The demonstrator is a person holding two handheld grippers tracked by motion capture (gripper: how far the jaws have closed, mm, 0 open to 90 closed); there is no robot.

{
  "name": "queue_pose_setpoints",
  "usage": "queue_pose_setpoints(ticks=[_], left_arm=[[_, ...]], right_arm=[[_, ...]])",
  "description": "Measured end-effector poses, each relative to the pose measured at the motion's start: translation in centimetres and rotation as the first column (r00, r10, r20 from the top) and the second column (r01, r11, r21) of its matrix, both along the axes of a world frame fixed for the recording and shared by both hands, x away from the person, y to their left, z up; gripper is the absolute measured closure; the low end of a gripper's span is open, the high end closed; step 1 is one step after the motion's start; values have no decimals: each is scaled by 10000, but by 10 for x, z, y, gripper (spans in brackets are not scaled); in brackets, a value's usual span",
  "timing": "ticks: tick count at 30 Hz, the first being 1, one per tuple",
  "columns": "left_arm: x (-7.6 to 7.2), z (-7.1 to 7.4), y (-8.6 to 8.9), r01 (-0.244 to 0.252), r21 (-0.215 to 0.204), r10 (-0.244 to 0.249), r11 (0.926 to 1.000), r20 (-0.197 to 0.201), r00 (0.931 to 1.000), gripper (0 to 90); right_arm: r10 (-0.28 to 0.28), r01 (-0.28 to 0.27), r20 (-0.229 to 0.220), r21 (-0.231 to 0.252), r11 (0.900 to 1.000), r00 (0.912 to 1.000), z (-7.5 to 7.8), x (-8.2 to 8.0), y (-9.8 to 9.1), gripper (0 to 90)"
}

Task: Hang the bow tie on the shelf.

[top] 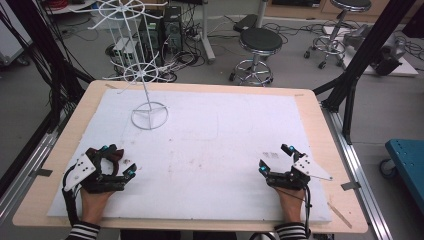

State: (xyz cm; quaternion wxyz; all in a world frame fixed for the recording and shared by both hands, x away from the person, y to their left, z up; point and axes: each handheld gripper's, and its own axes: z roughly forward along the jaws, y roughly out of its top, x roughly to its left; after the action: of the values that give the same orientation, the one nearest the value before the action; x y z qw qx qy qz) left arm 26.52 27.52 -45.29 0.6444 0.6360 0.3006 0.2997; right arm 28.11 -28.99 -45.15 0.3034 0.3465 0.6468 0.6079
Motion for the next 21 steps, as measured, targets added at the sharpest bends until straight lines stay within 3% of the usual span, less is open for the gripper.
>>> queue_pose_setpoints(ticks=[21], left_arm=[[0,1,0,126,-17,-126,9999,13,9999,17]], right_arm=[[-74,74,1,32,10000,10000,0,0,0,6]])
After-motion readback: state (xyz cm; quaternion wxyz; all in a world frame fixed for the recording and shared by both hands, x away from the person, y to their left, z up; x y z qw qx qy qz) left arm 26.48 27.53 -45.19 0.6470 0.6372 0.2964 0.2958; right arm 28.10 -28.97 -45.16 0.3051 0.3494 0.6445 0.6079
